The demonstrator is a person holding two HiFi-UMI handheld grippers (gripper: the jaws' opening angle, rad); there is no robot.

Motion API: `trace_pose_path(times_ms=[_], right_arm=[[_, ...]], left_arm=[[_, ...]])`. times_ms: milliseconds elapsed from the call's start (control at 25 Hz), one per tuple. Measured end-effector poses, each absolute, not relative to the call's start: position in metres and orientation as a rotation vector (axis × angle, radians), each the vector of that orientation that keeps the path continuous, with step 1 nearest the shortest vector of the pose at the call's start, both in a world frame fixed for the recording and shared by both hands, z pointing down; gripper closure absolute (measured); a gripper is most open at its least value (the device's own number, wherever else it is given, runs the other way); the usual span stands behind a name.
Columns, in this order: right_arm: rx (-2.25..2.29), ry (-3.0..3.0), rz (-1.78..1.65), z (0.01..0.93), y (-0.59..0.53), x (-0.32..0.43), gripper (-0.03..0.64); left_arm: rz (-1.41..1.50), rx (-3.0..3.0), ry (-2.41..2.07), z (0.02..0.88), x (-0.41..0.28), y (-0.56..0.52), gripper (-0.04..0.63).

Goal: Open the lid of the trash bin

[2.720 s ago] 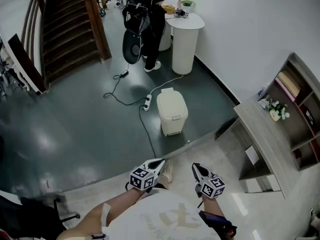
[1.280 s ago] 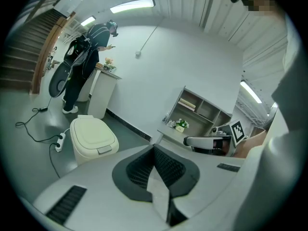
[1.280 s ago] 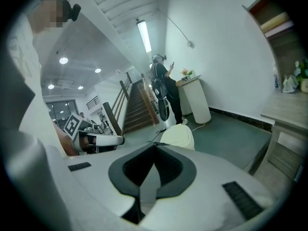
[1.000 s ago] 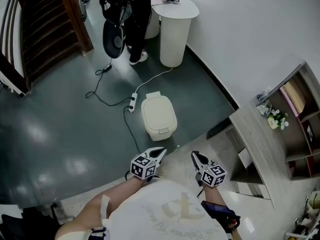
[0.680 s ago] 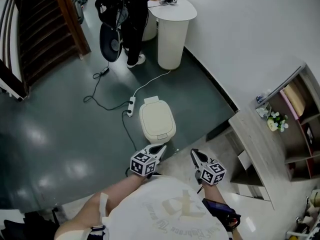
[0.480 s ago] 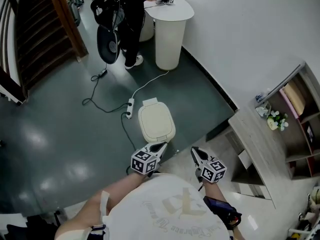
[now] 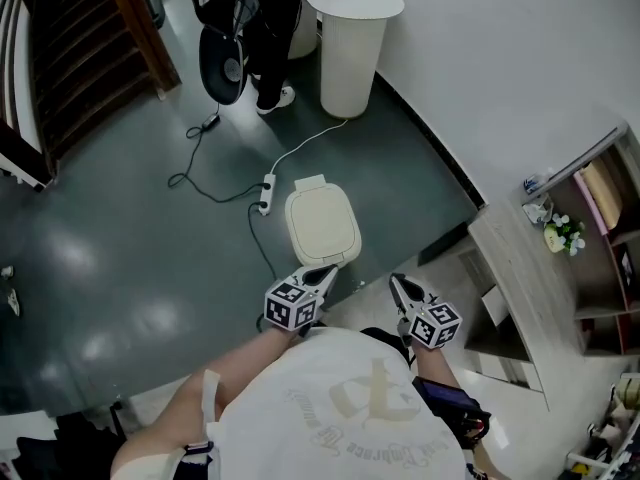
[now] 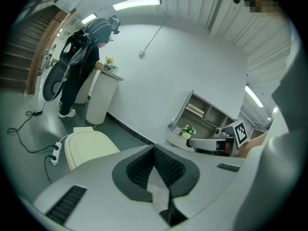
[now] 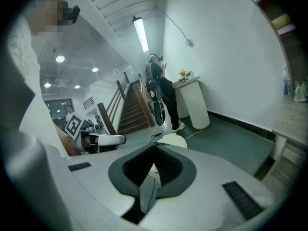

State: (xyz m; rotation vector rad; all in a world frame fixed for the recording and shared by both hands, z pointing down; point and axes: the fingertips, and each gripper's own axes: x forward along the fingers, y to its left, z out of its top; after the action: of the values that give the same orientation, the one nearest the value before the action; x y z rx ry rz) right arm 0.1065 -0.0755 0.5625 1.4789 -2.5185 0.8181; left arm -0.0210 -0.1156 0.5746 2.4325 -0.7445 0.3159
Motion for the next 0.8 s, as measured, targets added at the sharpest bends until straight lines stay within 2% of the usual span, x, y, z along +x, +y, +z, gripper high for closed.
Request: trace_pose_path(times_ms=[440, 800], right_arm=[[1.363, -2.555, 0.815, 0.574, -0.098, 0.09, 0.612], [1.241, -2.587, 0.866, 0.589, -0.141, 0.086, 0.612]], left_arm=[[0.312, 2.337, -0.904, 0.599, -0.058, -0.134, 0.581], [0.377, 2.266, -0.974, 0.624, -0.061, -0.149, 0.58]])
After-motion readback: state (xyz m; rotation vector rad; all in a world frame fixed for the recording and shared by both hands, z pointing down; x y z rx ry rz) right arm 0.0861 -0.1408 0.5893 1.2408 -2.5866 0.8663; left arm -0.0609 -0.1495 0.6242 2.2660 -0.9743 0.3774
